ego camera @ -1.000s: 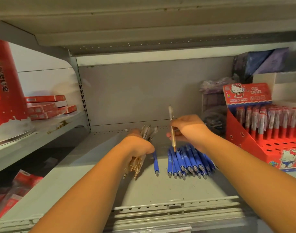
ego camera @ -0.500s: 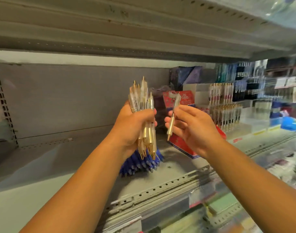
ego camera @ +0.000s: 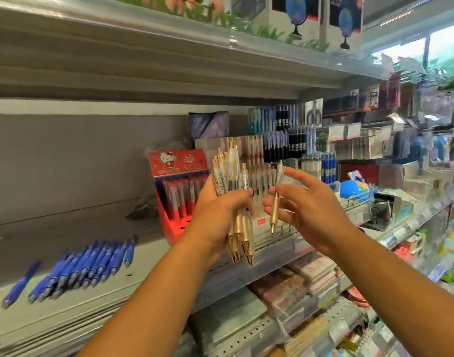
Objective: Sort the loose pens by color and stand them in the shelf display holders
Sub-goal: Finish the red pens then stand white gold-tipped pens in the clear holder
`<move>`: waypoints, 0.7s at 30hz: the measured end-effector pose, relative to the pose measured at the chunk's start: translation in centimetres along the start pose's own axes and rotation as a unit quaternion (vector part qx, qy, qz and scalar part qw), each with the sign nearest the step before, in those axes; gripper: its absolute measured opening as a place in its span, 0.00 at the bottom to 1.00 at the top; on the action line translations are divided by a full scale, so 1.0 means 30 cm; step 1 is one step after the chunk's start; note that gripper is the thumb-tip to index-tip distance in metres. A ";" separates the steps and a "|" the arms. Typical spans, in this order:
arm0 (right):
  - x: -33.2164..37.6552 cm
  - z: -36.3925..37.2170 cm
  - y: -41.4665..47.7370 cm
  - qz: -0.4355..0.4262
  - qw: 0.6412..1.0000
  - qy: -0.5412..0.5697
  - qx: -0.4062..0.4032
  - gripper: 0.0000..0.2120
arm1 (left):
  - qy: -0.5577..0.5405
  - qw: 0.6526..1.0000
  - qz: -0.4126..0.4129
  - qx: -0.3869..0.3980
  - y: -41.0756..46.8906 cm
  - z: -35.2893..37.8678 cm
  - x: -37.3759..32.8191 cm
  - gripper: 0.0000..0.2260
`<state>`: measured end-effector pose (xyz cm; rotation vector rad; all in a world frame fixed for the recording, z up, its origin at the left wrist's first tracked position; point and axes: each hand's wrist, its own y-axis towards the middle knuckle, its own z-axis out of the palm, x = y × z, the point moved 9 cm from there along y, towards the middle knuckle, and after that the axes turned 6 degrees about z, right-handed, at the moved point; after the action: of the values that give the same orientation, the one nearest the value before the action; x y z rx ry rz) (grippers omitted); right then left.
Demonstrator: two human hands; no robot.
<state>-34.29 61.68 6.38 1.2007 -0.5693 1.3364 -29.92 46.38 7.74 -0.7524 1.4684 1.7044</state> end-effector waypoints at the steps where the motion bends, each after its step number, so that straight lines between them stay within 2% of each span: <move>1: 0.008 -0.048 0.012 -0.001 1.000 -0.005 0.003 0.22 | 0.006 1.000 -0.005 -0.012 0.007 0.032 0.027 0.17; 6: 0.014 -0.214 0.101 0.008 1.000 0.003 0.016 0.22 | 0.017 1.000 -0.008 -0.025 0.060 0.149 0.123 0.20; 13: -0.005 -0.282 0.306 -0.003 0.999 -0.028 0.042 0.19 | 0.016 0.995 0.001 -0.094 0.237 0.134 0.214 0.22; 21: -0.023 -0.292 0.613 -0.135 0.975 -0.175 0.011 0.22 | 0.045 0.985 0.016 -0.165 0.427 0.029 0.300 0.22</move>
<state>-54.15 65.68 8.70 1.4878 -0.6140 0.9093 -45.53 47.92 7.46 -0.9963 1.2773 1.9884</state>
